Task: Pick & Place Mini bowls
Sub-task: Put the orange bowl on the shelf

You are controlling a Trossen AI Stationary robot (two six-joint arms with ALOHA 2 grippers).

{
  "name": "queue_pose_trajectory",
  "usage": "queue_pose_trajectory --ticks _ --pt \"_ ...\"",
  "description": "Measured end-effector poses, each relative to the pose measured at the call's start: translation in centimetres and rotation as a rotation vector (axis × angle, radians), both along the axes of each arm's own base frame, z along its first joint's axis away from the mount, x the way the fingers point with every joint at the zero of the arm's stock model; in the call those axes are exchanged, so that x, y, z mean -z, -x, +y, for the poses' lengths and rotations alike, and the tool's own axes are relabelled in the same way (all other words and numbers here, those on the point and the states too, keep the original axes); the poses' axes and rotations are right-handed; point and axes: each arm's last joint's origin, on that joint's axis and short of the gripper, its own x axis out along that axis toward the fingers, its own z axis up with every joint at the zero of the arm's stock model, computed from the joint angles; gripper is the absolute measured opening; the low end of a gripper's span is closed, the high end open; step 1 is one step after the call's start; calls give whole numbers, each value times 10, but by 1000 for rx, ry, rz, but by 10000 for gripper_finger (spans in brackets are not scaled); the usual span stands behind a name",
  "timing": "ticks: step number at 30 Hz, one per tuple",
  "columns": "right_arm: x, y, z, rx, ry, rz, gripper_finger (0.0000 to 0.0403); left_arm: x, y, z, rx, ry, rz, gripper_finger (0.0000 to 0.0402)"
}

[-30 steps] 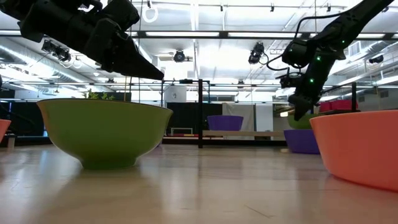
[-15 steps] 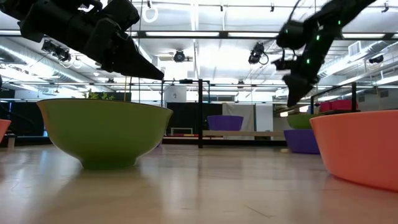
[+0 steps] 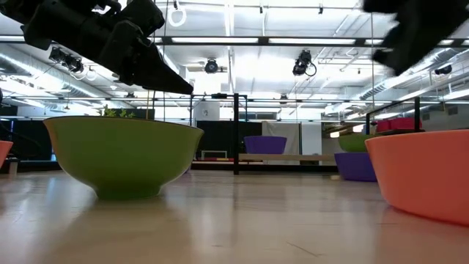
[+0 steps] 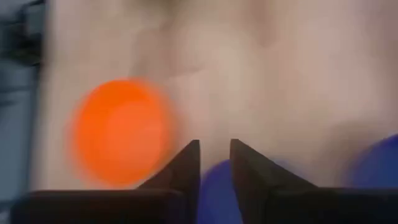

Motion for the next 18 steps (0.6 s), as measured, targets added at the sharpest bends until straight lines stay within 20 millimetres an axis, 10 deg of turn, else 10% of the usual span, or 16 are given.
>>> queue_pose_trajectory --ticks 7,18 --pt "3 33 62 139 -361 208 61 0 0 0 1 -1 0 103" --pt "39 47 107 94 -230 265 173 -1 0 1 17 -65 12 103"
